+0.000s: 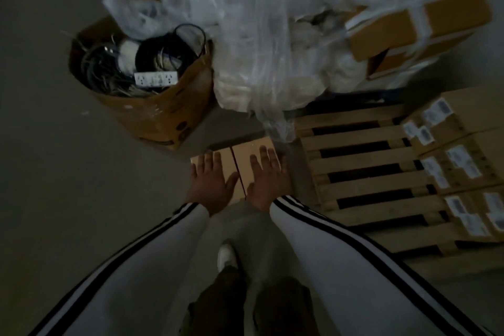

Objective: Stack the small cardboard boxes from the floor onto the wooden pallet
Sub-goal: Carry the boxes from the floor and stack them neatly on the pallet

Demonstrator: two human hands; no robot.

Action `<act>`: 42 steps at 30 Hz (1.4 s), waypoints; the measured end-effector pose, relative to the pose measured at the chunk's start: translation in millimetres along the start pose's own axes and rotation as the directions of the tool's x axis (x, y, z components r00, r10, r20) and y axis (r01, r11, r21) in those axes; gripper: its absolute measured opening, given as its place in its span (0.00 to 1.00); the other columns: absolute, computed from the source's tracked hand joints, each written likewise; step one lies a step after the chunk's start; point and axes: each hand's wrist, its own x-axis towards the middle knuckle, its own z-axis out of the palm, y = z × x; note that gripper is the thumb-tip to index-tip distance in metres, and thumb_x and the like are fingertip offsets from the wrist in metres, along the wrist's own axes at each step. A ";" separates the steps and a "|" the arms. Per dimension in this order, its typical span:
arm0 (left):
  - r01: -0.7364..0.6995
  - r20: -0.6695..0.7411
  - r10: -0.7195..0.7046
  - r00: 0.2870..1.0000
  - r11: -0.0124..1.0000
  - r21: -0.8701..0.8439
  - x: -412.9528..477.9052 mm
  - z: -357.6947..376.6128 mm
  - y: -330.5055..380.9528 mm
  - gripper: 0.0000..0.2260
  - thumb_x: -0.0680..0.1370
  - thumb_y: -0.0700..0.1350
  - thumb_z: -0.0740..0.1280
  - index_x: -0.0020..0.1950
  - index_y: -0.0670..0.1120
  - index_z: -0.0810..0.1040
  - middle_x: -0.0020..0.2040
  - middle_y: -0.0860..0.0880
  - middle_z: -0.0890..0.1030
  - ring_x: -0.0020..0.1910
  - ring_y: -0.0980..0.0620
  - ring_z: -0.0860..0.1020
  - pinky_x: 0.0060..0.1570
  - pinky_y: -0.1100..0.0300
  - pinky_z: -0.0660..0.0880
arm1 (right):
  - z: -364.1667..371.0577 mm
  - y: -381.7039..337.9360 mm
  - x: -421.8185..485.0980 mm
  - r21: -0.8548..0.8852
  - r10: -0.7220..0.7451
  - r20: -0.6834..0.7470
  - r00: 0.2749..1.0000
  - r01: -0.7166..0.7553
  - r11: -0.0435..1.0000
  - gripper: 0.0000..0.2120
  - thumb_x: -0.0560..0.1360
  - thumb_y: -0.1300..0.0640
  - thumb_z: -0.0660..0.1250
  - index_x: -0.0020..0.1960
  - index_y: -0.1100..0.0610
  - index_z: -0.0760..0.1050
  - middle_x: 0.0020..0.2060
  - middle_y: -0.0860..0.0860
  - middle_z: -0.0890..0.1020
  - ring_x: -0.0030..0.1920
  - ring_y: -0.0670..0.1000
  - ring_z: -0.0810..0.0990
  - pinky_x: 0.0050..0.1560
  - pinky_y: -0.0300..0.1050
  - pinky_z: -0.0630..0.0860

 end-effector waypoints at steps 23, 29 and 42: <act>0.472 0.185 -0.434 0.882 0.828 -0.304 236.9 372.8 -187.8 0.35 0.83 0.62 0.52 0.82 0.40 0.50 0.82 0.40 0.52 0.81 0.43 0.50 0.79 0.47 0.49 | 384.7 -11.9 326.1 0.086 -0.201 0.327 0.923 0.183 0.979 0.36 0.81 0.50 0.60 0.82 0.54 0.45 0.82 0.53 0.41 0.81 0.55 0.42 0.80 0.53 0.45; 0.703 0.379 -0.628 0.680 0.410 -0.581 260.9 416.1 -205.1 0.38 0.83 0.59 0.59 0.81 0.36 0.48 0.81 0.37 0.57 0.79 0.40 0.59 0.78 0.50 0.55 | 428.4 -20.2 342.6 0.216 -0.027 0.389 0.921 -0.063 0.974 0.38 0.82 0.49 0.59 0.82 0.56 0.39 0.81 0.59 0.42 0.80 0.60 0.51 0.77 0.55 0.60; 0.641 0.445 -0.655 0.611 0.081 -0.763 257.5 448.9 -228.2 0.30 0.82 0.55 0.64 0.78 0.39 0.61 0.73 0.45 0.70 0.70 0.44 0.71 0.73 0.50 0.65 | 452.7 -38.1 336.5 0.597 0.183 0.324 0.928 -0.350 0.722 0.33 0.75 0.50 0.71 0.76 0.50 0.61 0.77 0.54 0.59 0.76 0.58 0.60 0.71 0.53 0.68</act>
